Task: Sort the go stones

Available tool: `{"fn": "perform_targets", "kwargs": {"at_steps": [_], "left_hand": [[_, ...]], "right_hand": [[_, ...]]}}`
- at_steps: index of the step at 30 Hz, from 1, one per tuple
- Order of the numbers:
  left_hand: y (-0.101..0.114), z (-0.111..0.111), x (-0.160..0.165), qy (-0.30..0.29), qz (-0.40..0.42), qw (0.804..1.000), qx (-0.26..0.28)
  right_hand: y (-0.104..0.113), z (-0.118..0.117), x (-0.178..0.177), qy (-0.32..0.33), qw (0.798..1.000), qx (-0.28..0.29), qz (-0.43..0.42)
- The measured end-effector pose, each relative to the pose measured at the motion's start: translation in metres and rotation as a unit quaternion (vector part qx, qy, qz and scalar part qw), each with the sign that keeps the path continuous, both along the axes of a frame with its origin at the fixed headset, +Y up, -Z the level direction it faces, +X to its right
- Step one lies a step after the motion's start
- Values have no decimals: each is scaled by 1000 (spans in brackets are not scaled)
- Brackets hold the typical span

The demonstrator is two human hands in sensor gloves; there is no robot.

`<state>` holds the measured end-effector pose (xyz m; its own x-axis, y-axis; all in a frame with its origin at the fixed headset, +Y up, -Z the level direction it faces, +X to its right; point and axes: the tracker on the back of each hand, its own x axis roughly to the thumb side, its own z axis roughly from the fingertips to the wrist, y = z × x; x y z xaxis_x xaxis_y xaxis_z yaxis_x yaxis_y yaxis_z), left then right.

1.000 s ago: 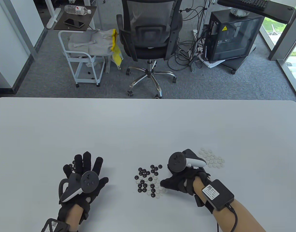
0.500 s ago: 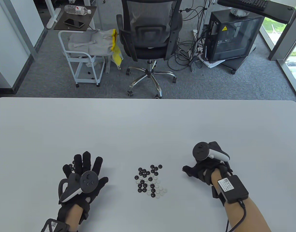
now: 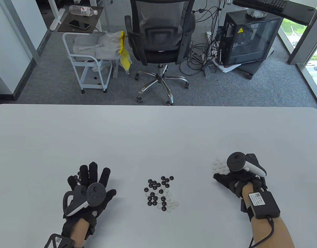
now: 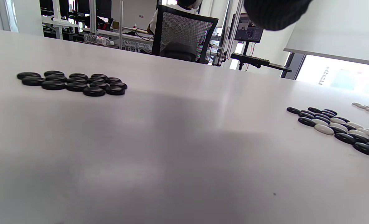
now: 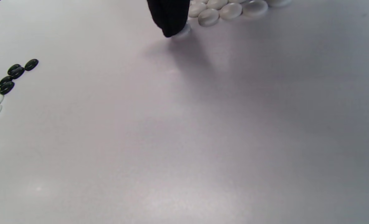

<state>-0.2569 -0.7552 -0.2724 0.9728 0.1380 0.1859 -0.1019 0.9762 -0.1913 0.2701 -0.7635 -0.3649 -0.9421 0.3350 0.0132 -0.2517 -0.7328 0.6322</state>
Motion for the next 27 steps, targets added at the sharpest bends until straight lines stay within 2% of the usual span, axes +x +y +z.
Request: {"fn": "perform_targets", "kwargs": {"at_steps": [8,12,19,27], "left_hand": [[1,0,0,1,1,1000,0],[1,0,-1,2,3,1000,1],[1,0,0,0,0,1000,-1],[2,0,-1,2,4,1000,2]], "right_hand": [[8,-1,-14,10,1000,-1,27],[20,1,-32,36,999,15,8],[34,19,-97,156,987,-4,-28],[17,41,-154,258,964,-35,-46]]}}
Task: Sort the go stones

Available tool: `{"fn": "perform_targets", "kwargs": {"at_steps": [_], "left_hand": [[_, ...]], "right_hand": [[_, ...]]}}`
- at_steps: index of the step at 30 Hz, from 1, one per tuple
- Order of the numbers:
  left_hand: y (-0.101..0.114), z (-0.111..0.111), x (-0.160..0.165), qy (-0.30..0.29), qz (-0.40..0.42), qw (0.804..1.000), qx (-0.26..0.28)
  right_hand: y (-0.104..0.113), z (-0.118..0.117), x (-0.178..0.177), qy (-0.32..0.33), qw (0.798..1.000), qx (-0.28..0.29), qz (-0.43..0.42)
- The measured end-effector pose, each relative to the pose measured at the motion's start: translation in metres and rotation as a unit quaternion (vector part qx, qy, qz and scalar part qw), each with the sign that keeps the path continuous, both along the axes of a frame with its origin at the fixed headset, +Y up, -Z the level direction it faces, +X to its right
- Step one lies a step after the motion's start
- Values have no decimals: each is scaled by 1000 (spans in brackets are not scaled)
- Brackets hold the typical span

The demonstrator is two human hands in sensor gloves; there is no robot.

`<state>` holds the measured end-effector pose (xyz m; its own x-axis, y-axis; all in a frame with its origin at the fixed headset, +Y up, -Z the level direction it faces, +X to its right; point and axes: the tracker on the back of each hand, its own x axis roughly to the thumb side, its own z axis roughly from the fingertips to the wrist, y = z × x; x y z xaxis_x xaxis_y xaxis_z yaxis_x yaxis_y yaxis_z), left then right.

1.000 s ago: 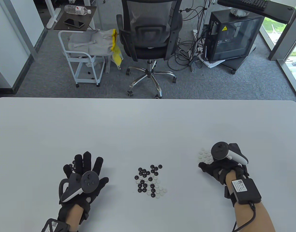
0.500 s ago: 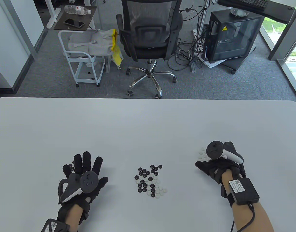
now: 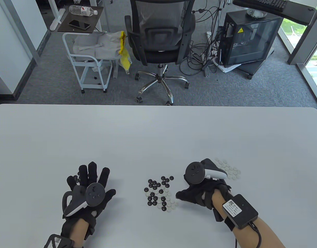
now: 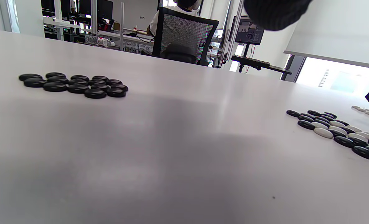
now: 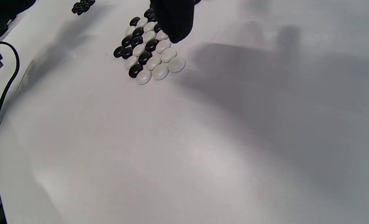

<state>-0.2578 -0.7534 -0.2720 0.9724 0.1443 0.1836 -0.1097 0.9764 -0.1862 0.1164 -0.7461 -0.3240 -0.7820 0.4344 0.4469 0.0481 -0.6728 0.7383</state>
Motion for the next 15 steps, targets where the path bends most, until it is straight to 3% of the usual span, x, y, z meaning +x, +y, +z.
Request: {"fn": "perform_targets", "kwargs": {"at_steps": [10,15], "left_hand": [[0,0,0,0,2,1000,0],[0,0,0,0,3,1000,1]], "right_hand": [[-18,5,-7,16,999,-22,21],[-14,-26,27,-80,996,-20,34]]}}
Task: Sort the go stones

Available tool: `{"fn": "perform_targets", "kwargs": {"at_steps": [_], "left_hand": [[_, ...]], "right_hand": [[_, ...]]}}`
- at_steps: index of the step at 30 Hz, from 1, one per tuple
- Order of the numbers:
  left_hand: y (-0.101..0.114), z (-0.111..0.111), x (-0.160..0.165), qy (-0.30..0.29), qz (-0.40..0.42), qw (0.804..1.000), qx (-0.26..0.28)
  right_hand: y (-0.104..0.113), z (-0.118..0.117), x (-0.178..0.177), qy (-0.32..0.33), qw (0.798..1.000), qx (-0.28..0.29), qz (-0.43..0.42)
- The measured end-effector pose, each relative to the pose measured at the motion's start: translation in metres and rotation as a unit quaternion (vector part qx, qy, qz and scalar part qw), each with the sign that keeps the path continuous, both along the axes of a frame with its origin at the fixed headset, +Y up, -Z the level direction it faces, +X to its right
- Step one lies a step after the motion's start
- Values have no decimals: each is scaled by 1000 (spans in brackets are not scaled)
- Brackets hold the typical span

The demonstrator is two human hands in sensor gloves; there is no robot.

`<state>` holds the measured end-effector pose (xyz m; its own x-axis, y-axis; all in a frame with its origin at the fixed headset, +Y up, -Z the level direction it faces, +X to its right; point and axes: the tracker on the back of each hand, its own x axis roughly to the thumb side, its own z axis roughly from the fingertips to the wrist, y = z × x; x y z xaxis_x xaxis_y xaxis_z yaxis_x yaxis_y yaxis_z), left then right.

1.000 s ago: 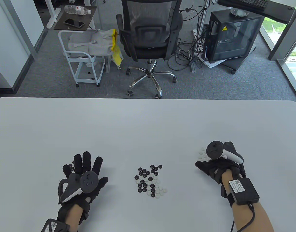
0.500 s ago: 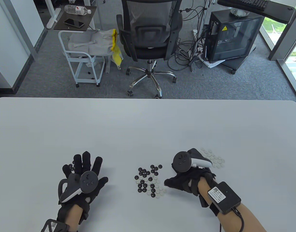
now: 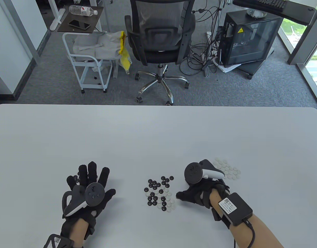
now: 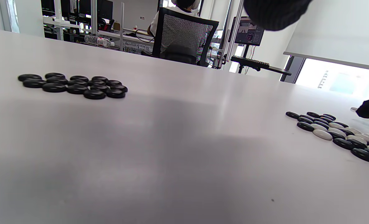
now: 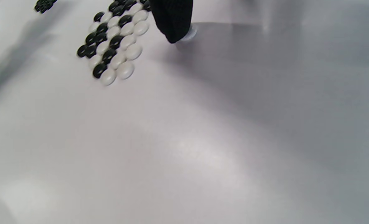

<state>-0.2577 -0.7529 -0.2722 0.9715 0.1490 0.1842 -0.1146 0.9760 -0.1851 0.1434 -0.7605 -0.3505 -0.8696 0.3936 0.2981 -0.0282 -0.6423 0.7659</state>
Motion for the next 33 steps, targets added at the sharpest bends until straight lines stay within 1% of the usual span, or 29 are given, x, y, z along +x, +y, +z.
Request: {"fn": "perform_targets", "kwargs": {"at_steps": [4,7,14,17,21,24,27,30,33], "left_hand": [[0,0,0,0,-1,1000,-3],[0,0,0,2,-1,1000,-4],[0,0,0,1,0,1000,-4],[0,0,0,1,-1,1000,-6],[1,1,1,-1,-2,1000,-2],[1,1,1,-1,-3,1000,-2],[1,1,0,1,0,1000,-3],[1,0,-1,2,2,1000,-3],[1,0,0,1,0,1000,-5]], "right_hand": [[7,-22,27,-61,996,22,63],[9,-31,41,-88,991,30,92],[8,-40,62,-133,987,27,90],[9,-43,67,-144,984,31,103],[8,-45,73,-161,982,27,95],[9,-46,75,-165,981,26,98],[13,-44,70,-164,985,20,52],[21,-39,56,-130,990,31,39],[27,-22,25,-72,997,19,-13]]}}
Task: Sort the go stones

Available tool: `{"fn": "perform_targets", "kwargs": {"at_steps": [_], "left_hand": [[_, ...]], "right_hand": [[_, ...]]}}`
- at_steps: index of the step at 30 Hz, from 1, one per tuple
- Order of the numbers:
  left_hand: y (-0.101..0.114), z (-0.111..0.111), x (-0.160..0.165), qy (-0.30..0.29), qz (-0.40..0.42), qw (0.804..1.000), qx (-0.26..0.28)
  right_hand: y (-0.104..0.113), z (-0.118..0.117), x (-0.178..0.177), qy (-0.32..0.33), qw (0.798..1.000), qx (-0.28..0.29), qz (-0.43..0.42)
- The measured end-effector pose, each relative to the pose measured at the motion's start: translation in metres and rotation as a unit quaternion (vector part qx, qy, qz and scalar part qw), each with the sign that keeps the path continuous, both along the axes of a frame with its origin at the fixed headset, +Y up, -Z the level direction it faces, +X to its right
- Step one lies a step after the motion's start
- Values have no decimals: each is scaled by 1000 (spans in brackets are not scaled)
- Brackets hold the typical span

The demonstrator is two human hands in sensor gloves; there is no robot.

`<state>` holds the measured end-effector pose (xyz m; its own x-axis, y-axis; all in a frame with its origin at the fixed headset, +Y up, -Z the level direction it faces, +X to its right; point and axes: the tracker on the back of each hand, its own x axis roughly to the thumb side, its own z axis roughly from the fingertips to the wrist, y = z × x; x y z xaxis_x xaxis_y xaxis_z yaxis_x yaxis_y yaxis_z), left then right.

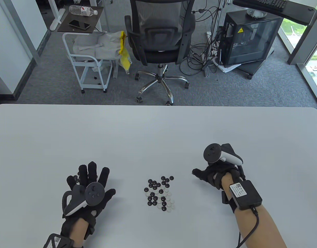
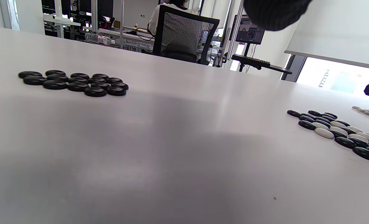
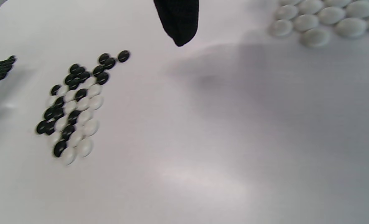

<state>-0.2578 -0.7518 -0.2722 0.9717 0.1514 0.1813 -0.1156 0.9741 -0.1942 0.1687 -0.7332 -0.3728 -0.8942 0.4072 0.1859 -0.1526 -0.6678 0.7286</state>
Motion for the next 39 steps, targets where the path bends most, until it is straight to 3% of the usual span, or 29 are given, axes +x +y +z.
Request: {"fn": "perform_targets", "kwargs": {"at_steps": [4,9,22,26,33,39], "left_hand": [[-1,0,1,0,-5,1000,-3],[1,1,0,1,-4,1000,0],[2,1,0,1,-1,1000,3],[2,0,-1,3,1,1000,3],[2,0,-1,2,1,1000,5],[2,0,-1,4,1,1000,3]], "right_hand": [[2,25,-45,102,995,6,12],[-12,46,-73,160,987,-19,5],[-34,47,-78,163,986,-41,-11],[-30,40,-64,146,989,-27,13],[-24,14,4,33,997,-11,64],[-24,7,53,-39,996,-1,84]]}}
